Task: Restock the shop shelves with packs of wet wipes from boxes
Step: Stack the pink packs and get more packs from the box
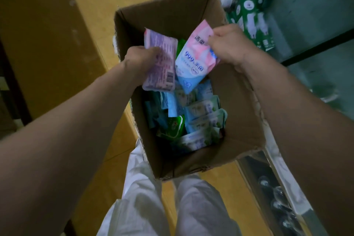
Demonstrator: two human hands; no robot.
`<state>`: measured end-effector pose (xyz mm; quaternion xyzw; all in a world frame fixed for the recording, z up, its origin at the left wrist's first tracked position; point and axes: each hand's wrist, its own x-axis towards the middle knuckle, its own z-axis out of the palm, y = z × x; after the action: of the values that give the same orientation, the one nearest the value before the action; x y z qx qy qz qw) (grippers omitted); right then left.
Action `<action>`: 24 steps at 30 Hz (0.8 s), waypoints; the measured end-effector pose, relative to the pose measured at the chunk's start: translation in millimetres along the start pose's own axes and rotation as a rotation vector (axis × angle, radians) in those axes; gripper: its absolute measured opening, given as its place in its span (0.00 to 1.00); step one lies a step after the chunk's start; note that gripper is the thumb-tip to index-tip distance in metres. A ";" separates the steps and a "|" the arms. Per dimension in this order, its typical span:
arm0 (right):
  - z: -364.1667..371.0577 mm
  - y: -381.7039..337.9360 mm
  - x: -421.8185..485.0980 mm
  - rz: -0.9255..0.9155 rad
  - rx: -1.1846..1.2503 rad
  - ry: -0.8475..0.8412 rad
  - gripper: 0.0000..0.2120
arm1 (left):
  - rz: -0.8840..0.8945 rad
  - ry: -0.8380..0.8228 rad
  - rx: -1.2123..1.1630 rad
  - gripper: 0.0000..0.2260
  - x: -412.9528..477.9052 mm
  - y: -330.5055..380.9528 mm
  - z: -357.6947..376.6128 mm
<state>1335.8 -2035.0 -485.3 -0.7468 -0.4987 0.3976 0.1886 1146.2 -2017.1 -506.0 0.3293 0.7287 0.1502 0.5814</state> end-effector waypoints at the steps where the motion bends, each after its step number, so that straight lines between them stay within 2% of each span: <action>1: -1.7 -2.6 -2.7 -0.019 -0.047 -0.034 0.17 | -0.001 -0.026 -0.005 0.12 -4.8 0.0 0.2; 4: -1.4 -4.1 -8.6 -0.055 -0.156 -0.101 0.17 | 0.032 -0.055 0.033 0.10 -15.3 -6.9 4.0; 7: -0.1 -0.9 -15.0 -0.033 -0.144 -0.109 0.14 | 0.031 -0.040 0.014 0.10 -21.8 -15.7 6.9; 10: -3.6 0.1 -21.4 -0.039 -0.125 -0.055 0.14 | -0.015 -0.062 -0.029 0.14 -30.4 -20.8 9.5; 15: -14.8 -15.1 -30.7 -0.079 -0.140 0.069 0.15 | -0.060 -0.173 -0.186 0.08 -55.8 -15.0 19.4; 19: -15.3 -29.8 -41.0 -0.047 -0.151 0.106 0.17 | -0.135 -0.259 -0.253 0.15 -79.5 -6.1 13.8; 24: -10.5 -47.7 -57.7 -0.044 -0.026 0.147 0.16 | -0.162 -0.305 -0.376 0.18 -114.3 -8.9 -7.3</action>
<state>1304.9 -2064.8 -423.1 -0.7651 -0.5049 0.3312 0.2238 1148.8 -2097.2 -423.8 0.1745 0.6157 0.1845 0.7459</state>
